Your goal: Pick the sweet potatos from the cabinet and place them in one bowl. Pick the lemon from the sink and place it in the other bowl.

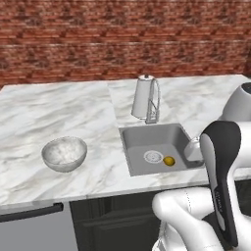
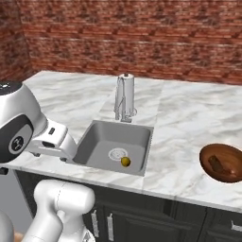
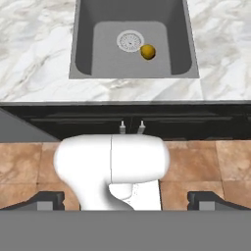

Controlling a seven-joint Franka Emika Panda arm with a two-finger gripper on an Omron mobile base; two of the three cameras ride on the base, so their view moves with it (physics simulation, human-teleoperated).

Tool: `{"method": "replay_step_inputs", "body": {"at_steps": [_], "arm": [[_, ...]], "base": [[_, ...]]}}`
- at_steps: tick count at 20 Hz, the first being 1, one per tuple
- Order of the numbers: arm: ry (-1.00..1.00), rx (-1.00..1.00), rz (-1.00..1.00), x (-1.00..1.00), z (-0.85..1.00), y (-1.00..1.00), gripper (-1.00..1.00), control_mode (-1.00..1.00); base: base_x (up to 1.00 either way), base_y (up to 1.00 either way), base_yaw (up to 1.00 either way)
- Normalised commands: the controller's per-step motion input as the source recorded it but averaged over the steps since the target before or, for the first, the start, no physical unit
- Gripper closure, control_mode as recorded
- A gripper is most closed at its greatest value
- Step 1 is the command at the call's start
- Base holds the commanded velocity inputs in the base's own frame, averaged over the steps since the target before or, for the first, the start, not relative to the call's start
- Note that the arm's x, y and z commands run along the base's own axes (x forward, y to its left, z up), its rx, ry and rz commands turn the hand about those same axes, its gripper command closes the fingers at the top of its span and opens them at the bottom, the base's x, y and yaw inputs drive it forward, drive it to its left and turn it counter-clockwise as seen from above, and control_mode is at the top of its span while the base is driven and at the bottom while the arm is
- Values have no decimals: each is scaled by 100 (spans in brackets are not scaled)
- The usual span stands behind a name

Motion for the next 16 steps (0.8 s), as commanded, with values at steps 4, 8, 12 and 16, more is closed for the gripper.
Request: {"method": "replay_step_inputs", "body": {"at_steps": [4, 8, 12, 16], "arm": [[0, 0, 0, 0, 0, 0, -100, 100], [0, 0, 0, 0, 0, 0, -100, 100], [0, 0, 0, 0, 0, 0, -100, 100], [0, 0, 0, 0, 0, 0, -100, 100]], "base": [[17, 33, -11], [31, 10, -4], [41, 8, -3], [40, 12, -4]]}}
